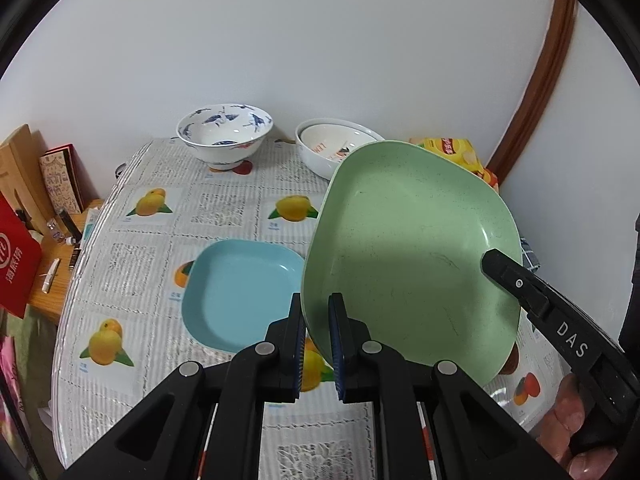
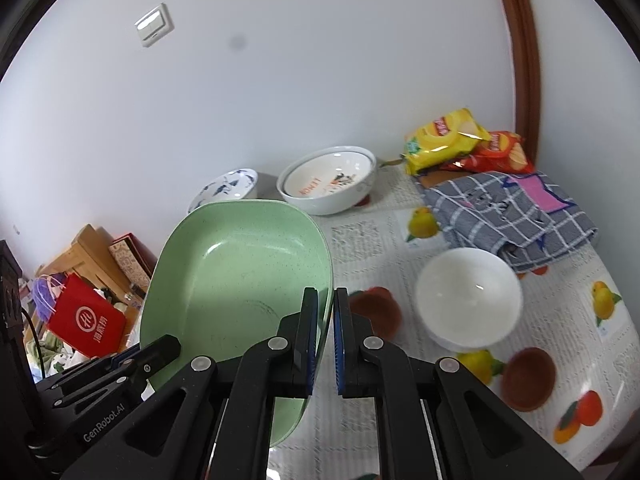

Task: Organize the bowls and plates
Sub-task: 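Lower the green plate over the light-blue plate with both tools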

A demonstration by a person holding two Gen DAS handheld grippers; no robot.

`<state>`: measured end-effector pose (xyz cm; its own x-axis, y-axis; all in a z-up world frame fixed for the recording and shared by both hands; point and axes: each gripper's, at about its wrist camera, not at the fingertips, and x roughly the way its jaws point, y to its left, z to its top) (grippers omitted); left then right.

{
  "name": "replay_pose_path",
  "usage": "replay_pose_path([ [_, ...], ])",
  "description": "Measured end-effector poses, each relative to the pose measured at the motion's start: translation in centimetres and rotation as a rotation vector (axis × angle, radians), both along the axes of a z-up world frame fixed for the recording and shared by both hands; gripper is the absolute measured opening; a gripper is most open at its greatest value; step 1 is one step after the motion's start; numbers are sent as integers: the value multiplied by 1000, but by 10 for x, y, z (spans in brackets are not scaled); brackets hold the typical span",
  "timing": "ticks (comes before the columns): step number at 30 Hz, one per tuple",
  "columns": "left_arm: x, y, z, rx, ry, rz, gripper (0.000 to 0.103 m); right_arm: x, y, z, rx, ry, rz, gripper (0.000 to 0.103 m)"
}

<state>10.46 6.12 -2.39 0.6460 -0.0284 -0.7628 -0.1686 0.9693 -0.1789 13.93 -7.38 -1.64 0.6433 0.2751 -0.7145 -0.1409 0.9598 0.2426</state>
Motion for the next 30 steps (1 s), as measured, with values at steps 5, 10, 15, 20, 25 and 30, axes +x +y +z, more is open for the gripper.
replay_pose_path([
  [5, 7, 14, -10, 14, 9, 18, 11, 11, 17, -7, 11, -19, 27, 7],
  [10, 11, 21, -26, 3, 29, 16, 11, 16, 20, -22, 21, -8, 35, 7],
  [15, 11, 22, -36, -6, 42, 13, 11, 16, 23, -31, 0, -2, 34, 7],
  [20, 9, 19, -41, -15, 45, 0, 11, 15, 17, -37, 20, 7, 29, 7],
  [25, 10, 18, -44, -14, 48, -4, 11, 15, 14, -42, 21, 13, 27, 7],
  [30, 13, 23, -50, -25, 56, 0, 11, 18, 17, -48, 17, 25, 29, 7],
])
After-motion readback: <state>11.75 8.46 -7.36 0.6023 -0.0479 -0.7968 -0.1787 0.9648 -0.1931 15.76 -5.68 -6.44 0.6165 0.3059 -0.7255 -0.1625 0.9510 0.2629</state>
